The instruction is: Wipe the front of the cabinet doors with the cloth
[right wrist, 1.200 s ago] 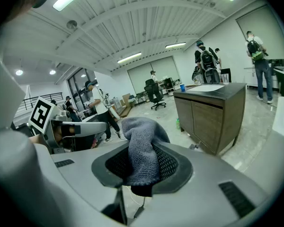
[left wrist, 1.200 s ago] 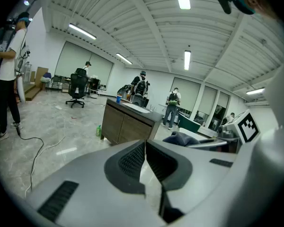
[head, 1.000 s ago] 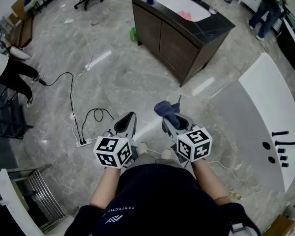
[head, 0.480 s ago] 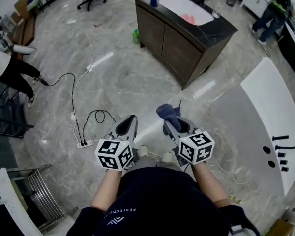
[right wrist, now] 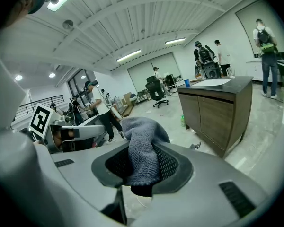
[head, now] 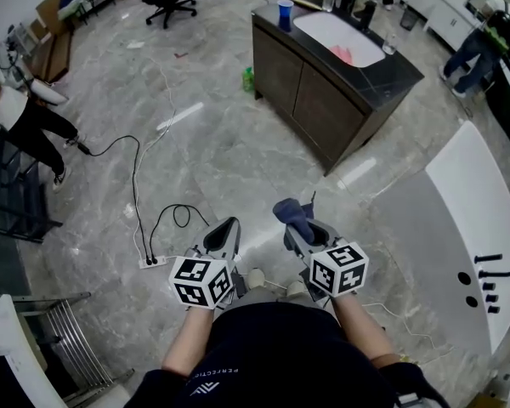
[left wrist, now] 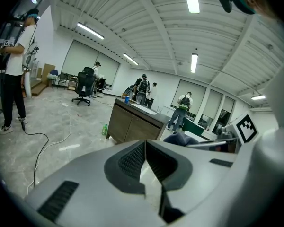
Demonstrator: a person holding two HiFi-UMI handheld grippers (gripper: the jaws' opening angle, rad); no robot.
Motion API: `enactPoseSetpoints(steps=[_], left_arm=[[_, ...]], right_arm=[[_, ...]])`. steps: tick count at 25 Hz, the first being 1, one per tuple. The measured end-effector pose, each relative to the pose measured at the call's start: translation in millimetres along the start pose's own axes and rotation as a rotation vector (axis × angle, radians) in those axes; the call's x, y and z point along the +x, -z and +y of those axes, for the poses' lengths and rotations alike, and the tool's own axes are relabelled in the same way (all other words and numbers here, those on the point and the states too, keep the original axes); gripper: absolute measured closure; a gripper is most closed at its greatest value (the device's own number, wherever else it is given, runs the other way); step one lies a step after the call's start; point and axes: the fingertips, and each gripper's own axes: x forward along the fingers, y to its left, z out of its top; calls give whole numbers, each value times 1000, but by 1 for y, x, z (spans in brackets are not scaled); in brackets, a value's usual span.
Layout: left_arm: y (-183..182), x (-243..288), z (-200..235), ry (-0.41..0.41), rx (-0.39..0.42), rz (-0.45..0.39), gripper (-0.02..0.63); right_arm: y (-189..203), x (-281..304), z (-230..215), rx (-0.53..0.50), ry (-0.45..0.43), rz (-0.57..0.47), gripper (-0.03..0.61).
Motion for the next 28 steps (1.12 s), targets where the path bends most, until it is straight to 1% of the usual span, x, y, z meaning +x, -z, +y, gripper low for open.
enactPoseSetpoints(steps=[7, 13, 17, 20, 24, 28], left_arm=[[-7, -8, 42, -6, -13, -4, 598], [-6, -5, 67, -18, -40, 5, 598], [-13, 4, 80, -30, -56, 4, 598], [-26, 18, 93, -45, -64, -4, 598], [-50, 50, 110, -69, -62, -19, 598], [-76, 81, 120, -89, -57, -26, 598]], right_arm=[[-14, 35, 13, -3, 17, -21, 463], [-18, 58, 18, -24, 5, 16, 462], [-28, 78, 13, -32, -9, 36, 462], [-42, 100, 8, -47, -38, 45, 462], [-65, 129, -10, -81, -67, 55, 462], [-97, 153, -31, -96, -95, 61, 462]])
